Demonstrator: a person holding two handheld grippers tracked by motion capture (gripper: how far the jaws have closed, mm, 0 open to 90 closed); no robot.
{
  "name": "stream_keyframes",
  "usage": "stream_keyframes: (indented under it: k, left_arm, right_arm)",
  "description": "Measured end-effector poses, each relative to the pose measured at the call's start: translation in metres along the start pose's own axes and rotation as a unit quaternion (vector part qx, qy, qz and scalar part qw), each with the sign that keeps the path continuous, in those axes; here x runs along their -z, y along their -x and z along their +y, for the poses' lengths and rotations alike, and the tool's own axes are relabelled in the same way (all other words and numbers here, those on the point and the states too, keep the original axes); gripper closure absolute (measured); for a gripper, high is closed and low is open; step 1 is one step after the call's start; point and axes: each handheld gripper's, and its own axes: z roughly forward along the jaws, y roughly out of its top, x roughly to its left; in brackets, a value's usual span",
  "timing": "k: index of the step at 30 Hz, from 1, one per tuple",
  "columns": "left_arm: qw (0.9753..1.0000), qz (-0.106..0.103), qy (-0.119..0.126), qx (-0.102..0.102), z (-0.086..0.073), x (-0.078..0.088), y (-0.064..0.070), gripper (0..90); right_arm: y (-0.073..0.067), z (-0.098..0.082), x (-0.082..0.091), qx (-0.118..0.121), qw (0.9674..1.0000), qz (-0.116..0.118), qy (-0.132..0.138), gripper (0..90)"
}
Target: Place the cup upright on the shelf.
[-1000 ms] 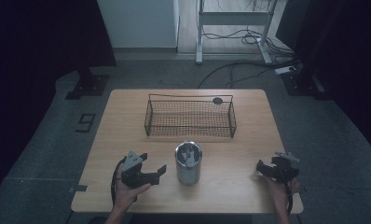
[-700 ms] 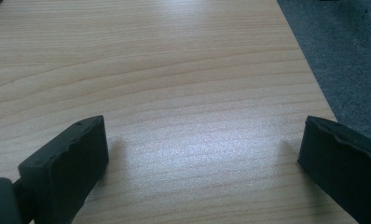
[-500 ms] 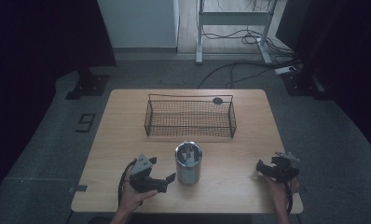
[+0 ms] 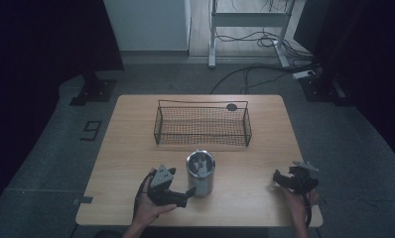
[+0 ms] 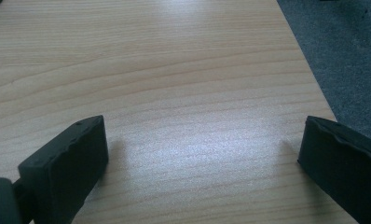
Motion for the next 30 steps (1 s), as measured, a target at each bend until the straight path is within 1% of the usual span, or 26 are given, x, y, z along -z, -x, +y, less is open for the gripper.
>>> stream_keyframes:
  k: [4, 5, 8, 11, 13, 19, 21, 27, 30]
  left_arm:
    - [1.0000, 0.005, 0.000, 0.000, 0.005, -0.006, 0.003, 0.0]
    - [1.0000, 0.005, 0.001, -0.004, 0.008, -0.008, 0.006, 0.0]
    - [1.0000, 0.002, 0.001, -0.006, 0.010, -0.010, 0.009, 0.0]
    - [0.9999, -0.002, -0.002, -0.014, 0.015, -0.016, 0.013, 0.0]
    - [0.9999, -0.001, -0.004, -0.015, 0.016, -0.019, 0.014, 0.0]
    - [0.9999, -0.001, -0.009, -0.005, 0.022, -0.028, 0.013, 0.0]
    - [0.9999, -0.001, -0.009, -0.006, 0.024, -0.031, 0.013, 0.4]
    - [0.9998, 0.004, -0.020, -0.005, 0.027, -0.042, 0.014, 0.7]
    - [0.9998, 0.002, -0.020, -0.003, 0.027, -0.046, 0.013, 0.3]
  right_arm:
    - [0.000, 0.000, 0.000, 0.000, 1.0000, 0.000, 0.000, 1.2]
    - [0.000, 0.000, 0.000, 0.000, 1.0000, 0.000, 0.000, 1.2]
    - [0.000, 0.000, 0.000, 0.000, 1.0000, 0.000, 0.000, 1.3]
    - [0.000, 0.000, 0.000, 0.000, 1.0000, 0.000, 0.000, 1.2]
    - [0.000, 0.000, 0.000, 0.000, 1.0000, 0.000, 0.000, 1.1]
    - [0.000, 0.000, 0.000, 0.000, 1.0000, -0.001, 0.000, 1.1]
    - [0.000, 0.000, 0.000, 0.000, 1.0000, -0.001, 0.000, 1.0]
    - [0.000, 0.000, 0.000, -0.001, 1.0000, -0.001, 0.000, 1.1]
    - [0.000, 0.000, 0.000, -0.001, 1.0000, -0.001, 0.000, 1.1]
